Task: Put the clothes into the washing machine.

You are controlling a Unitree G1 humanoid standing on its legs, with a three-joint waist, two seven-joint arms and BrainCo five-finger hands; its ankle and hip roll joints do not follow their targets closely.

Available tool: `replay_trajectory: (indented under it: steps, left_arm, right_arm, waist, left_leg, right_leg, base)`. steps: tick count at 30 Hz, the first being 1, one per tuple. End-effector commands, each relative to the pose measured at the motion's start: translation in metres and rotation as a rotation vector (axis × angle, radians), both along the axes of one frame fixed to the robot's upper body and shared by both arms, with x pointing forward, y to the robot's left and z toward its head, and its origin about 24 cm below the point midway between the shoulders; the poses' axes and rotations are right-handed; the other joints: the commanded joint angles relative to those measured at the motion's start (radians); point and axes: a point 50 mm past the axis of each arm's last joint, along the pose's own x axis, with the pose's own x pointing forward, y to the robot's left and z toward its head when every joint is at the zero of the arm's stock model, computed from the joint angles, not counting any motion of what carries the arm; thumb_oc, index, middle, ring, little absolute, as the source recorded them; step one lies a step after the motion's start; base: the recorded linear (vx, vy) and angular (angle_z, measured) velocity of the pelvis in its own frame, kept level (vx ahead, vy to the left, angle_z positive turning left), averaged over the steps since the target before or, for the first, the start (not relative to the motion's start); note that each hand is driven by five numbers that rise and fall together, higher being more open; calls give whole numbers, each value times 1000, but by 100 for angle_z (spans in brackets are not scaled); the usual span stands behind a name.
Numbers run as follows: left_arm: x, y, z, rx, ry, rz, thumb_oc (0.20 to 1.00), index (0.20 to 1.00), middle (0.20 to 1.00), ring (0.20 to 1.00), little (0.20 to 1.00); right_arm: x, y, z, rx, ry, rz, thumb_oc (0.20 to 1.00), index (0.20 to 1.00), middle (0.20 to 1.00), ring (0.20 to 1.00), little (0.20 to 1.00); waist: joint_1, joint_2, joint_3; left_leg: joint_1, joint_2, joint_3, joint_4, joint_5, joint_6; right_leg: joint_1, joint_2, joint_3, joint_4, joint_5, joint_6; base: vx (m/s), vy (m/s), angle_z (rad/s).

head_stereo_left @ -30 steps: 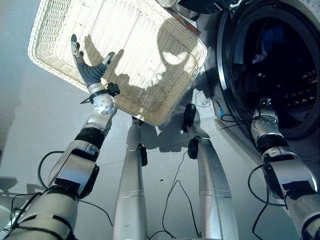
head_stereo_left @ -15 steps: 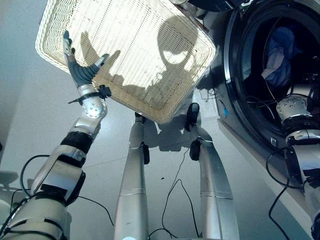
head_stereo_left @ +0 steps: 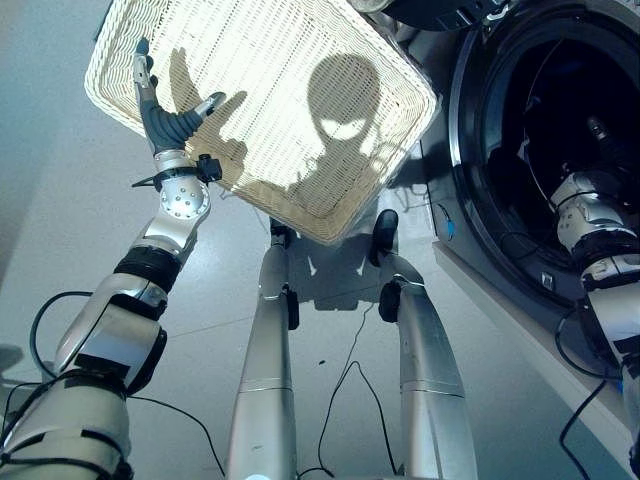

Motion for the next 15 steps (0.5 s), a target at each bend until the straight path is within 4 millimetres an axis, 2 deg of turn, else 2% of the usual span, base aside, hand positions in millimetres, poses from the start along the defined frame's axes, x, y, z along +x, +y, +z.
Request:
replay_trajectory:
  steps: [1,5,8,9,11,12,13,15]
  left_arm:
    - [0,-2,21,-41,-81,-1,1000,1000,1000,1000,1000]
    - [-1,-2,25,-41,-100,-1,1000,1000,1000,1000,1000]
    - [-2,-2,26,-48,-108,2,1000,1000,1000,1000,1000]
    - [-2,-3,26,-52,-112,6,1000,1000,1000,1000,1000]
    - [-2,-5,26,-53,-114,11,1000,1000,1000,1000,1000]
    - [-3,-5,24,-56,-118,18,1000,1000,1000,1000,1000]
    - [-3,-5,24,-57,-119,18,1000,1000,1000,1000,1000]
    - [-4,-5,19,-66,-124,24,1000,1000,1000,1000,1000]
  right_arm:
    - [-37,-47,54,-338,125,-239,1000,1000,1000,1000,1000]
    - [-32,-37,59,-495,200,-284,1000,1000,1000,1000,1000]
    - [-29,-27,64,-585,181,-295,1000,1000,1000,1000,1000]
    - [-25,-14,70,-683,143,-294,1000,1000,1000,1000,1000]
    - [-22,-1,73,-744,94,-283,1000,1000,1000,1000,1000]
    - [-20,12,71,-786,51,-264,1000,1000,1000,1000,1000]
    - [-20,14,70,-792,42,-262,1000,1000,1000,1000,1000]
    - [-19,33,62,-852,-23,-230,1000,1000,1000,1000,1000]
  waist:
    - [6,-37,-26]
    - [4,-31,-26]
    - [0,-29,-26]
    - [-6,-28,-26]
    - [-13,-28,-26]
    - [-21,-28,-26]
    - [-22,-28,-26]
    - [-33,-28,-26]
  left_leg:
    - [-9,-47,45,181,-214,13]
    - [-16,-45,48,173,-212,15]
    - [-22,-44,51,174,-215,15]
    - [-22,-44,54,171,-215,15]
    - [-25,-46,57,172,-216,14]
    - [-26,-47,60,169,-219,13]
    - [-26,-47,61,168,-219,13]
    - [-27,-47,68,167,-223,10]
  right_leg:
    - [73,42,-25,-178,122,103]
    - [64,41,-25,-177,119,107]
    - [57,42,-23,-172,113,107]
    - [54,45,-19,-172,110,108]
    - [49,47,-14,-171,108,109]
    - [44,51,-9,-172,103,110]
    - [44,51,-8,-172,102,110]
    - [39,53,-3,-171,94,109]
  base:
    - [0,0,0]
    - [-7,7,3]
    - [-8,33,5]
    - [-11,58,3]
    - [-12,55,2]
    - [-9,39,0]
    - [-14,46,-1]
    - [-14,44,-1]
